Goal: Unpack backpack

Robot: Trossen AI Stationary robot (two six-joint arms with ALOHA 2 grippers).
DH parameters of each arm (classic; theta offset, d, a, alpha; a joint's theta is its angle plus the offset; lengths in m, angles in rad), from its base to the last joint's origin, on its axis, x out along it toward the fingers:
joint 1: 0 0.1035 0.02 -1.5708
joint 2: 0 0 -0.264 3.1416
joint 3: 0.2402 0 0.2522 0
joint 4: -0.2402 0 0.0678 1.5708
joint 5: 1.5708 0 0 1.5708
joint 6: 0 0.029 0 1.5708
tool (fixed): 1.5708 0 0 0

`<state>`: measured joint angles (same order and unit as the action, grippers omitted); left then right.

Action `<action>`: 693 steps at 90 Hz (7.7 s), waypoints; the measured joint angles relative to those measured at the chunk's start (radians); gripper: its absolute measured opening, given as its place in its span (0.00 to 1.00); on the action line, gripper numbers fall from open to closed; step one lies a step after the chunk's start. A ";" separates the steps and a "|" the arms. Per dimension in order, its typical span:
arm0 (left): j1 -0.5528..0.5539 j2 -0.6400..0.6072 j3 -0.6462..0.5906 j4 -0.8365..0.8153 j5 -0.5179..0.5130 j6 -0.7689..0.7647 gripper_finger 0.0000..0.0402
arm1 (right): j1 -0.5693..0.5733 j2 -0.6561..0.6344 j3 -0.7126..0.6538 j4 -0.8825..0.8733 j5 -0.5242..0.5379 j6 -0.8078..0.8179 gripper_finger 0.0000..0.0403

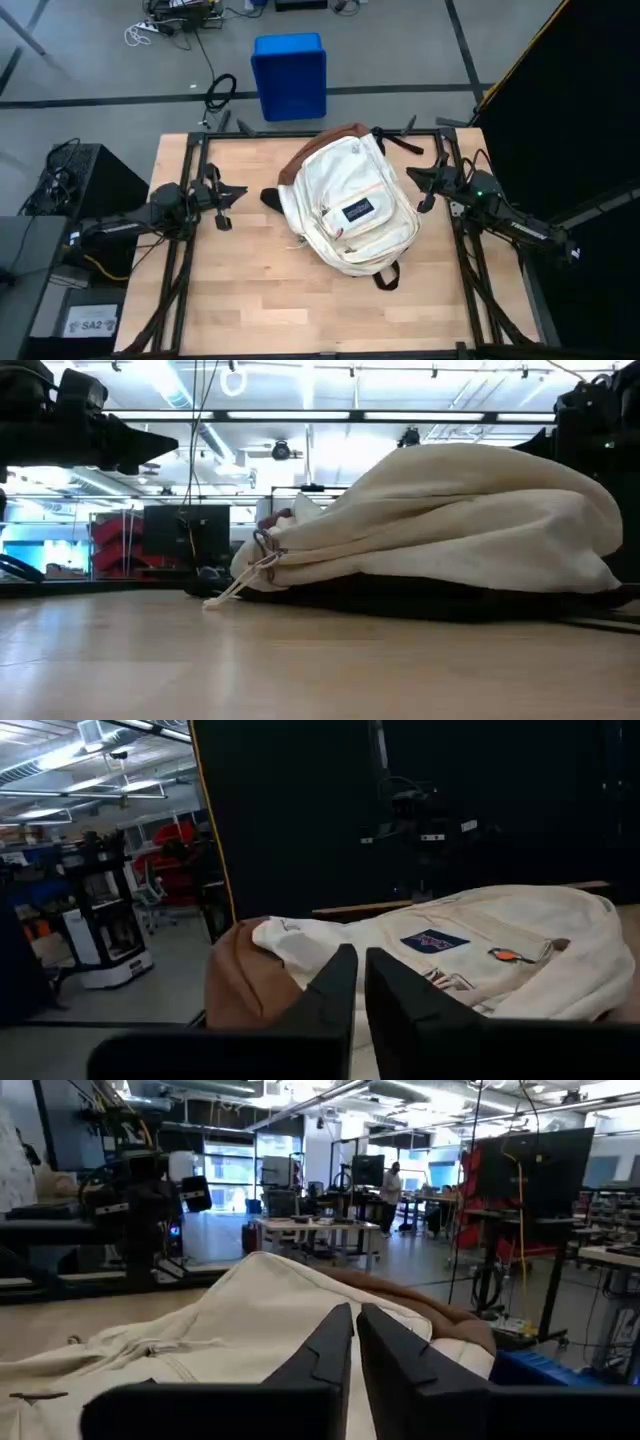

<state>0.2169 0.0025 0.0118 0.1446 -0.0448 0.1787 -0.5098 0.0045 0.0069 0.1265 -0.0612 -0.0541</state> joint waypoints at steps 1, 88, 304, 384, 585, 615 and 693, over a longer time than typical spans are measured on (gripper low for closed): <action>0.000 0.000 0.000 0.000 0.000 0.000 0.00 | 0.000 0.000 0.000 0.000 0.000 0.000 0.01; 0.000 0.000 0.000 0.000 0.000 0.000 0.00 | 0.000 0.000 0.000 0.000 0.000 0.000 0.00; 0.000 0.000 0.000 0.000 0.000 0.000 0.00 | 0.000 0.000 0.000 0.000 0.000 0.000 0.02; -0.001 0.000 0.000 0.207 0.001 -0.087 0.00 | 0.000 0.000 0.000 0.000 0.000 0.000 0.02; -0.394 1.478 1.011 -0.605 -0.317 0.545 0.33 | 0.000 0.000 0.000 0.003 0.000 0.000 0.02; -0.372 1.530 1.011 -0.682 -0.324 0.441 0.62 | 0.000 0.000 0.000 0.005 0.000 0.000 0.01; -0.242 1.582 0.746 -0.169 -0.252 0.368 0.58 | 0.000 0.000 0.000 0.011 0.000 0.000 0.00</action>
<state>-0.0247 1.5848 0.7582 -0.0246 -0.2964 0.5470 -0.5100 0.0048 0.0067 0.1371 -0.0616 -0.0544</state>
